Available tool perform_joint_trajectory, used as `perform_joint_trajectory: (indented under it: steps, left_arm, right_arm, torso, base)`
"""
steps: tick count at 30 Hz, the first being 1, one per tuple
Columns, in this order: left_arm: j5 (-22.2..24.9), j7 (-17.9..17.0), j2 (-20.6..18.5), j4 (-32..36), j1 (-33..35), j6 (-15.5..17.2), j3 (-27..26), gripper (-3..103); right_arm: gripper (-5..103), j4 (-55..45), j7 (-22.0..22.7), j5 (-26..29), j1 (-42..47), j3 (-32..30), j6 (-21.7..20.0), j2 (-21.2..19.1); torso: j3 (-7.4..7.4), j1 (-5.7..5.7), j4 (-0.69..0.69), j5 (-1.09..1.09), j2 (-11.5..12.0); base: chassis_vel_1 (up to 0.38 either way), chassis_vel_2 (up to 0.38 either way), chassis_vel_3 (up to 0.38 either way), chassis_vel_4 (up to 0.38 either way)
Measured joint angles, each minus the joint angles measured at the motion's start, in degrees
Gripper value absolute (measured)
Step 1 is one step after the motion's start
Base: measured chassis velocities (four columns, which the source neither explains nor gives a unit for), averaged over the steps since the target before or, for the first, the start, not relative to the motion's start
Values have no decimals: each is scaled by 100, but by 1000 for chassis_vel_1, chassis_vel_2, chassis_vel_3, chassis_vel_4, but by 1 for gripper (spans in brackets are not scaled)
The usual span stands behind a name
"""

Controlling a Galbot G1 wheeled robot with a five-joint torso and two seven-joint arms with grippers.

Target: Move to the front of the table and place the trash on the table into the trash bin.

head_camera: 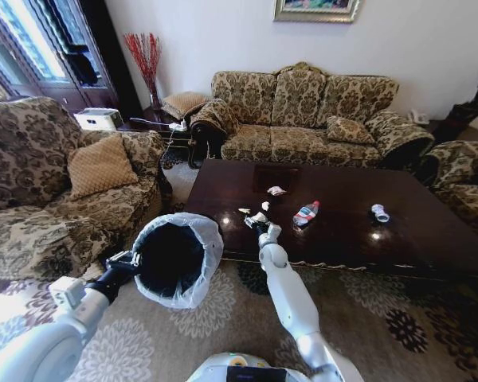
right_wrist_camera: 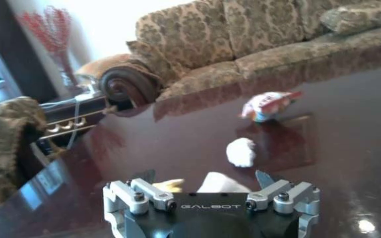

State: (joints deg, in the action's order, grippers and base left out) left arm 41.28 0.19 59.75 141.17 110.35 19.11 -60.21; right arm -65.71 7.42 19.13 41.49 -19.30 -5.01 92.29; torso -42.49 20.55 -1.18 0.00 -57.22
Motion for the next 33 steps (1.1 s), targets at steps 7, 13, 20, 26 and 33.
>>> perform_joint_trajectory:
  steps: [7, 13, 20, 26, 33]
  left_arm:
    - [-16, 0, 52, 4, 9, 1, 53, 0]
    - [-18, -1, 56, 2, 10, -2, 73, 0]
    - [-18, -3, 48, -5, 6, -12, 85, 0]
    - [-10, -4, 10, -27, -27, -22, 104, 0]
    - [-2, -6, -28, -35, -44, -33, 130, 0]
  right_arm:
    - [99, 601, 0, -64, -209, -233, 65, -7]
    - [88, 877, -1, -61, -324, -308, 108, -10]
    - [66, 891, -4, -14, -298, -241, 27, -10]
    - [44, 799, -6, 59, -207, -196, -48, -13]
    - [18, 581, 2, 160, -65, -133, -168, -17]
  torso:
    - [1, -1, -2, 0, 0]
    - [1, -1, -2, 0, 0]
    - [2, -2, -2, -2, -1]
    - [2, -2, -1, -2, -1]
    - [1, -1, 0, 0, -1]
  base:
    - [0, 0, 0, 0]
    - [0, 0, 0, 0]
    - [0, 0, 0, 0]
    - [0, 0, 0, 0]
    - [0, 0, 0, 0]
